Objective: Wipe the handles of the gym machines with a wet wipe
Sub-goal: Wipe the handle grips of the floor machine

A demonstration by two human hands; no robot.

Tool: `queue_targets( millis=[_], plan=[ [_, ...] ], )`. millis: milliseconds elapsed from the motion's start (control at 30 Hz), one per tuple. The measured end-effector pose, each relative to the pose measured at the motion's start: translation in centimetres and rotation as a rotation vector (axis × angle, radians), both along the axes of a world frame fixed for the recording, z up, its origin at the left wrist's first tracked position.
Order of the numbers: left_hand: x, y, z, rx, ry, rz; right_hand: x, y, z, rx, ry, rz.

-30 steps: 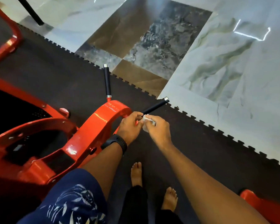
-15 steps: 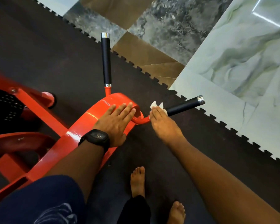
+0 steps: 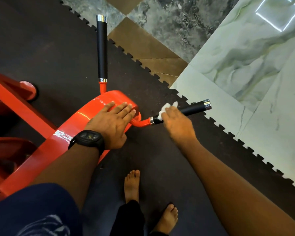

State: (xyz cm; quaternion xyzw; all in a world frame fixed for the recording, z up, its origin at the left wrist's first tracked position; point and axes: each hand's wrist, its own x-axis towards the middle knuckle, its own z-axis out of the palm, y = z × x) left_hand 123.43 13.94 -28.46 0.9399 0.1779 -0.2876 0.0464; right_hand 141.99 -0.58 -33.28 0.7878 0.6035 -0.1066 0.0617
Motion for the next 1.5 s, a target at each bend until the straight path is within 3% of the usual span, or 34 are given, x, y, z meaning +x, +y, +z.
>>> queue_targets(
  millis=[67,167,333,467,600,733,867,933,1000,1133,1267,1400,1500],
  plan=[
    [0.2,0.1,0.0,-0.006,0.007,-0.001,-0.1,-0.1,0.2,-0.013,-0.002,-0.041],
    [0.2,0.2,0.2,-0.021,0.01,0.014,-2.3,-0.1,0.4,-0.167,-0.02,0.233],
    [0.3,0.2,0.3,-0.02,0.023,0.012,0.6,0.2,0.9,-0.121,-0.097,-0.03],
    [0.3,0.2,0.6,-0.013,0.049,0.018,0.1,-0.6,0.7,-0.166,-0.199,0.196],
    [0.5,0.2,0.7,-0.019,0.062,0.016,4.2,-0.5,2.0,-0.166,-0.196,-0.085],
    [0.6,0.2,0.9,-0.014,0.07,0.011,1.8,0.8,1.6,-0.269,-0.213,0.095],
    [0.7,0.1,0.9,-0.011,0.06,0.012,3.2,2.8,1.8,-0.262,-0.188,0.018],
    [0.5,0.1,0.9,-0.023,0.039,0.008,2.1,2.8,1.8,-0.311,-0.194,0.084],
    [0.5,0.1,0.8,-0.024,0.028,0.014,2.4,2.3,1.9,-0.301,-0.182,0.141],
    [0.2,0.3,0.4,-0.028,-0.008,0.007,5.9,1.8,2.8,-0.269,-0.263,-0.085],
    [-0.2,0.4,0.0,-0.02,-0.065,0.007,2.5,1.0,2.1,-0.235,-0.275,0.116],
    [-0.1,0.3,-0.1,-0.017,-0.045,0.003,5.3,-0.9,2.6,-0.121,-0.252,-0.068],
    [0.2,0.4,0.2,-0.011,0.006,0.001,3.9,-1.9,2.4,-0.101,-0.219,0.108]
  ],
)
